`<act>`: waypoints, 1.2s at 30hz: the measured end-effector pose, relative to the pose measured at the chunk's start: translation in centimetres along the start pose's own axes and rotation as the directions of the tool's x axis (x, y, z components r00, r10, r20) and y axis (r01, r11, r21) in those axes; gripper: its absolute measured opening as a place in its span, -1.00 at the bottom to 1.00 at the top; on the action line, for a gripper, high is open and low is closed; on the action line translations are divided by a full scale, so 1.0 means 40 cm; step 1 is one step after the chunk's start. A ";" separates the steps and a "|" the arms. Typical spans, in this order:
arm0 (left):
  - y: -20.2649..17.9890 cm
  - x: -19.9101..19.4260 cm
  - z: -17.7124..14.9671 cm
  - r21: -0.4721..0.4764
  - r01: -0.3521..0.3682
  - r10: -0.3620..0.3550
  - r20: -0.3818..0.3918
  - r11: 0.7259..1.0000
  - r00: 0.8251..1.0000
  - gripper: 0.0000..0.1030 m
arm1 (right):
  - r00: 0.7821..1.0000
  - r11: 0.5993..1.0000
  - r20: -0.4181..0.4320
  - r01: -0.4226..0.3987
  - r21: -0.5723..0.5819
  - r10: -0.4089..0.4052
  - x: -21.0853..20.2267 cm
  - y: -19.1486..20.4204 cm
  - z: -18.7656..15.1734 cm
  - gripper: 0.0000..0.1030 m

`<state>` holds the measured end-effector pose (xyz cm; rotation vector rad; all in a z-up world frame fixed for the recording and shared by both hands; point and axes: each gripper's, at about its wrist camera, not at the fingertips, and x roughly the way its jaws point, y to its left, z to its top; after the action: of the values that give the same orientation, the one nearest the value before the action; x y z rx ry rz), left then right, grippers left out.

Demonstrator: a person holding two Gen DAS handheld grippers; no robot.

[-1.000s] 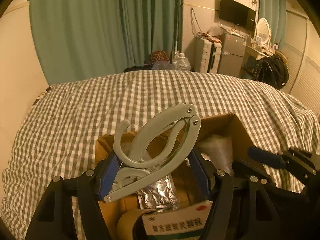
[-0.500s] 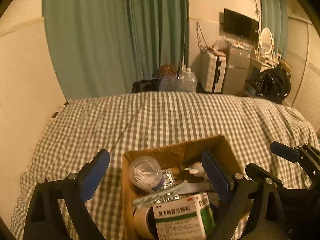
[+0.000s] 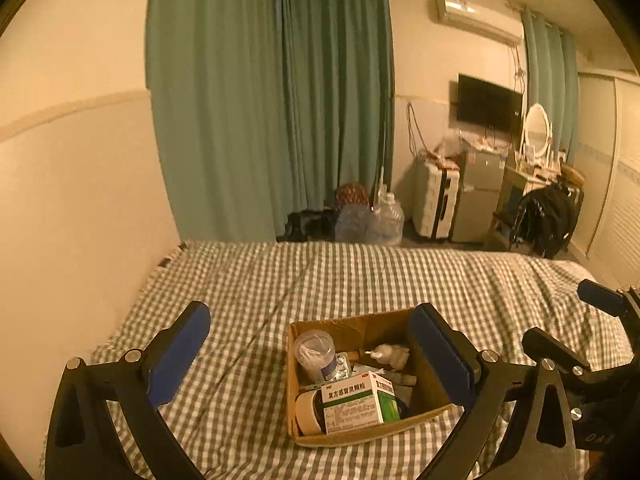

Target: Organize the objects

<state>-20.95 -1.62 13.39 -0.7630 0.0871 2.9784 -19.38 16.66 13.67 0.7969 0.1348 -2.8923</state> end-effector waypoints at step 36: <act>-0.040 -0.101 -0.513 -0.126 -0.169 0.172 0.010 0.978 0.985 1.00 | 0.999 0.999 0.002 -0.043 0.020 0.043 -0.011 -0.043 -0.455 0.99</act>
<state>-7.47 -1.70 -2.69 -0.7734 -0.0377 3.1794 -10.12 20.63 -1.61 0.7905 0.0871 -2.8588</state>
